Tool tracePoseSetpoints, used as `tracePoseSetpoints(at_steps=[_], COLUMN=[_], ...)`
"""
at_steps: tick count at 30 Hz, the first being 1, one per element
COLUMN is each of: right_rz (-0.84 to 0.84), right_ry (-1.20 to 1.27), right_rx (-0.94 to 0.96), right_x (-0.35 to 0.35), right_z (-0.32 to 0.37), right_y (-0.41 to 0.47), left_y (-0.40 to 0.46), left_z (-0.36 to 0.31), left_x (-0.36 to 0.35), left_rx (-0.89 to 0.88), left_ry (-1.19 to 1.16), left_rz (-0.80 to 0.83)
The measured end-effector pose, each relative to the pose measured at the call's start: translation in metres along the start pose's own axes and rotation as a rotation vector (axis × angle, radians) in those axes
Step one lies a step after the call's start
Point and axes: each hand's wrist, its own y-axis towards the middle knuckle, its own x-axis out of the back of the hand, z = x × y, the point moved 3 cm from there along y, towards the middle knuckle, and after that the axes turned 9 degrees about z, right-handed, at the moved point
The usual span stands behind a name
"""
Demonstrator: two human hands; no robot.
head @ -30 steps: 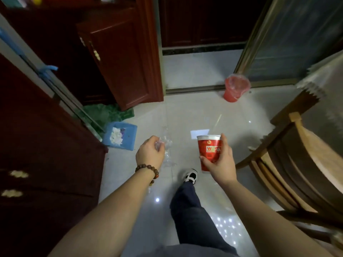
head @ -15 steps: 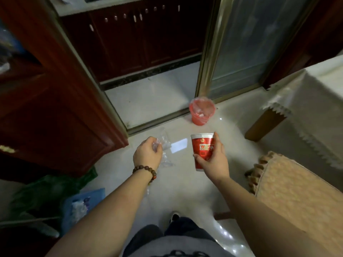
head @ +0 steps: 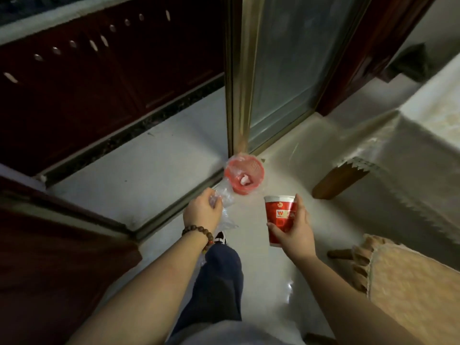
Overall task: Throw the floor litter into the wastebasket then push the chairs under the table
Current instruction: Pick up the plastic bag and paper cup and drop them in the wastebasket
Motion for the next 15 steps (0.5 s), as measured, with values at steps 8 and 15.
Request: tracePoseSetpoints(at_steps=[8, 15], right_rz=[-0.043, -0.032], right_ry=[0.037, 0.036], right_rx=[-0.221, -0.240], right_x=[-0.019, -0.029], right_z=[0.028, -0.010], right_y=[0.160, 0.260], left_y=[0.212, 0.335], left_z=[-0.023, -0.019], left_x=[-0.012, -0.106], left_rx=[-0.048, -0.018], left_ry=[0.096, 0.121], left_rz=[0.242, 0.325])
